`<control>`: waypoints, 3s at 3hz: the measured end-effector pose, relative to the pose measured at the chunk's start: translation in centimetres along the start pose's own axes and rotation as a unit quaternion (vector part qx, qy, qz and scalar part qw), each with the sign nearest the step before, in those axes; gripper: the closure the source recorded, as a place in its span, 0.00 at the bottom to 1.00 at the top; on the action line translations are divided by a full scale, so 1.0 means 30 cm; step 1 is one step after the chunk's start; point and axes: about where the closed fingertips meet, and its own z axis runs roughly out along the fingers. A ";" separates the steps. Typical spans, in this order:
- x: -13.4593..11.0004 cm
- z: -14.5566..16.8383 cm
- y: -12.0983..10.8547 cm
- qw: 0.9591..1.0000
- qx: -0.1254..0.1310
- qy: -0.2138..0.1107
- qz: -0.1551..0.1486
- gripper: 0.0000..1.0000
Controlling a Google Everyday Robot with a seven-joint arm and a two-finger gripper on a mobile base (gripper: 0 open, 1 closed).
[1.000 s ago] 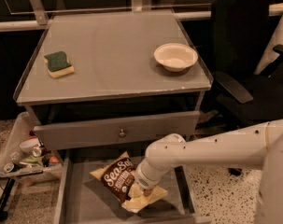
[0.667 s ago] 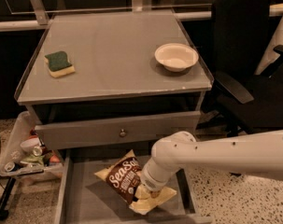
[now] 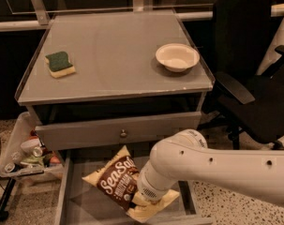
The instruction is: Pick brown chip bag from middle drawer and place on counter
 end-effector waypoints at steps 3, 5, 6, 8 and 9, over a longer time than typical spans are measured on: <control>-0.028 -0.123 0.092 1.000 0.009 0.010 -0.016 1.00; -0.121 -0.451 0.249 0.998 0.049 0.017 -0.038 1.00; -0.121 -0.451 0.249 0.998 0.049 0.017 -0.038 1.00; -0.300 -0.560 0.063 0.995 0.069 -0.061 -0.043 1.00; -0.405 -0.636 -0.040 0.992 0.079 -0.081 -0.050 1.00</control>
Offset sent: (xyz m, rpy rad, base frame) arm -0.0298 0.0173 0.0553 -0.0816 -0.0292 0.1050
